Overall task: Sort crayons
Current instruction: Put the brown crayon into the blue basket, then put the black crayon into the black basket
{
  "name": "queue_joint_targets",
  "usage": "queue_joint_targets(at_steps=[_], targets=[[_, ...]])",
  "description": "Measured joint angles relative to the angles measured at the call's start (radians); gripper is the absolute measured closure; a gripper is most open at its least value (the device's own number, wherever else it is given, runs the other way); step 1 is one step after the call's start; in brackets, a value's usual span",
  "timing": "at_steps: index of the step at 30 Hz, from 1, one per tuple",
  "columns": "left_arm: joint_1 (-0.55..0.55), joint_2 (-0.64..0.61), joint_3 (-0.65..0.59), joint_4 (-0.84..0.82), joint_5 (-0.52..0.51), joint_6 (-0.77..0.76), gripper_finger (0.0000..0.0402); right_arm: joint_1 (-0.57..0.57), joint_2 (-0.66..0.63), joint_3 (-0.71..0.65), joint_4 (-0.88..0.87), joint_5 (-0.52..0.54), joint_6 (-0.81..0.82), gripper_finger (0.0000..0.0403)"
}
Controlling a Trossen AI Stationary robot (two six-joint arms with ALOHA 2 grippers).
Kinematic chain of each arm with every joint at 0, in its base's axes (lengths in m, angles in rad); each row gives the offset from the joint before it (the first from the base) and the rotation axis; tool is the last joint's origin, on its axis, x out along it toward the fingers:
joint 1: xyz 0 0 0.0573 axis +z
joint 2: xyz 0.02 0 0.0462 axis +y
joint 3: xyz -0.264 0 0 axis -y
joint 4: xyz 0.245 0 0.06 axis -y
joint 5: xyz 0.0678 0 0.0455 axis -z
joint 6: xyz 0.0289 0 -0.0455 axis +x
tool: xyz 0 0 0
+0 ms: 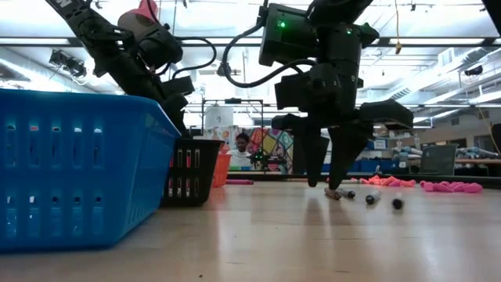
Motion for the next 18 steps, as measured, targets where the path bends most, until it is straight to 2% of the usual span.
queue_joint_targets(at_steps=[3, 11, 15, 18], targets=[[0.000, 0.000, 0.000, 0.000, 0.000, 0.000, 0.0299, -0.003, 0.005, -0.003, 0.047, 0.001, 0.015, 0.0247], [0.000, 0.000, 0.000, -0.003, 0.000, 0.000, 0.0299, -0.003, 0.004, 0.033, 0.042, 0.003, 0.006, 0.0247], [0.000, 0.000, 0.000, -0.009, 0.000, 0.000, 0.0299, -0.002, 0.003, 0.051, -0.032, -0.004, 0.021, 0.0247], [0.000, 0.000, 0.000, -0.011, 0.000, 0.000, 0.0299, 0.002, 0.003, 0.066, -0.080, 0.001, 0.100, 0.0247]])
